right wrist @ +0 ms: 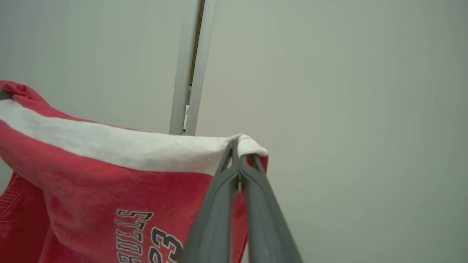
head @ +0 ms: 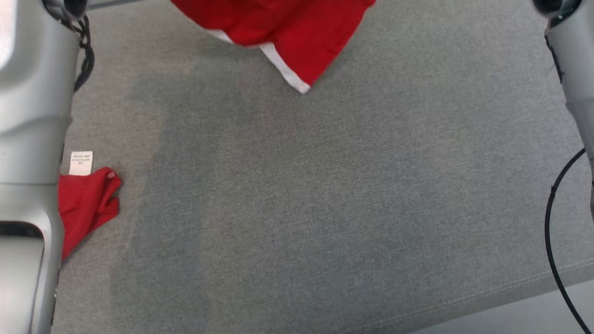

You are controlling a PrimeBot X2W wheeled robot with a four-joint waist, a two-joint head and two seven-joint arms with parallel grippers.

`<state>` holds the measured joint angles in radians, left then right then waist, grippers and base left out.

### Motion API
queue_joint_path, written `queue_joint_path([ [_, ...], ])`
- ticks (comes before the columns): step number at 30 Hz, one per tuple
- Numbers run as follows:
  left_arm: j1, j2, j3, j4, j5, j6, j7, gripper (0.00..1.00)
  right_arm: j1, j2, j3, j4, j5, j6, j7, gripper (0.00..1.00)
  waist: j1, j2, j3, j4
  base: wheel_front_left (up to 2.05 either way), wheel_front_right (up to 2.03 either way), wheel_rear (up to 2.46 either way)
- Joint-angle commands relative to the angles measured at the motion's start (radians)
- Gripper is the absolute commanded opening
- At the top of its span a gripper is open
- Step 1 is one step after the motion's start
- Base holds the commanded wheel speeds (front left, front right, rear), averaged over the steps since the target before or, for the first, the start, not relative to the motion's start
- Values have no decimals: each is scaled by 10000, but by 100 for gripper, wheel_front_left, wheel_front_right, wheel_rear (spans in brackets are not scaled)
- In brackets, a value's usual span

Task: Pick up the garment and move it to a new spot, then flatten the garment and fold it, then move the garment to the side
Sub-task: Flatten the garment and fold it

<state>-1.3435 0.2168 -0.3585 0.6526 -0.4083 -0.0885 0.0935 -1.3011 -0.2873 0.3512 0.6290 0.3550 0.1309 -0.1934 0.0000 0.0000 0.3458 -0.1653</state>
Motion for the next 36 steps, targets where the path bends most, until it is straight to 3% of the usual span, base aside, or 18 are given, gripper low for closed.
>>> queue_joint_path([
  [1,-505,-1,73,334,136,32,-358,0,-487,114,145,419,-207,-3,-237,0,0,0,1340,-339,0,0,0],
  [5,-1607,-373,486,1557,-55,385,-1611,0,-1566,446,-189,1647,-417,-3,-673,0,0,0,1593,-352,0,0,0],
  [8,-1896,-627,574,2296,-102,392,-2373,0,-1694,527,-701,1738,-518,-6,-725,0,0,0,1691,-257,0,0,0],
  [14,-1360,-947,480,3482,-250,61,-3280,0,-394,762,-1083,1403,-781,-7,-720,0,0,0,1773,12,0,0,0],
  [20,174,-1074,187,3874,-140,-228,-3584,0,1419,747,-727,1364,-615,-7,-722,0,0,0,1301,311,0,0,0],
  [30,3895,-421,-623,2916,392,-400,-3590,0,3958,383,468,1864,361,-9,-724,0,0,0,-241,531,0,0,0],
  [36,5518,226,-1639,2286,675,-414,-3579,0,4705,8,1902,2286,1278,-9,-696,0,0,0,-996,610,0,0,0],
])
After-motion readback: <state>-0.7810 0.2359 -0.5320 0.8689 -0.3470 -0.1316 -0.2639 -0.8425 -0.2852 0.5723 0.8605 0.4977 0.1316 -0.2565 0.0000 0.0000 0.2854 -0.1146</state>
